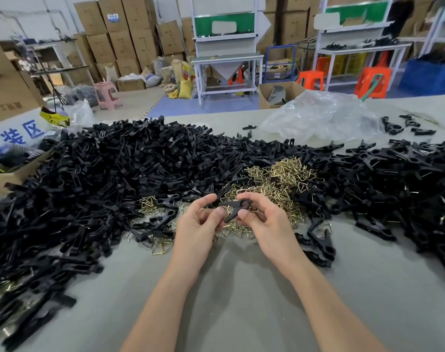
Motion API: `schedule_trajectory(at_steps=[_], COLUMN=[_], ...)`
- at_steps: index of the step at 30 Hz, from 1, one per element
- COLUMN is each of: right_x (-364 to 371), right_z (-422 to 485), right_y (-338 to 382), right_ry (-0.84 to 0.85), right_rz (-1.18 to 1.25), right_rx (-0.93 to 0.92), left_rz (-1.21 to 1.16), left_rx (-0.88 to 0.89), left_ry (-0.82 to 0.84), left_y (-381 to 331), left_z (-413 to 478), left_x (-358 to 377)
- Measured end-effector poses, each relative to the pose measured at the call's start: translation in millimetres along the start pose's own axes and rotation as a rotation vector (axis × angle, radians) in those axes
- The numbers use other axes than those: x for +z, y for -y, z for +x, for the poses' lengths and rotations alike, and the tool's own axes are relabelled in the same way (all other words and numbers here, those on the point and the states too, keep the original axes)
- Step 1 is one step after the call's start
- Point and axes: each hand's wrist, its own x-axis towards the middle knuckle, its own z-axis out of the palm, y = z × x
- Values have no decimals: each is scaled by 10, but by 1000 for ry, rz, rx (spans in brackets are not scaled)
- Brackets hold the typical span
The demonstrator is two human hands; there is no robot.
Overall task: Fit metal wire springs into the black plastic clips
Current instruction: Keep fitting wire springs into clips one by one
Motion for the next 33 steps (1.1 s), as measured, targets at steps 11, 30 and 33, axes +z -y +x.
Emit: schedule_trajectory(at_steps=[11, 30, 33], right_x=[48, 149, 143], right_z=[-27, -91, -113], right_y=[-44, -123, -101], right_ry=[14, 128, 160], right_rz=[-288, -741, -751], right_rx=[-97, -491, -465], left_rz=[128, -421, -342], left_rx=[43, -347, -323], left_ry=[-50, -34, -32], left_y=[-4, -95, -37], left_z=[-49, -56, -48], left_x=[60, 234, 220])
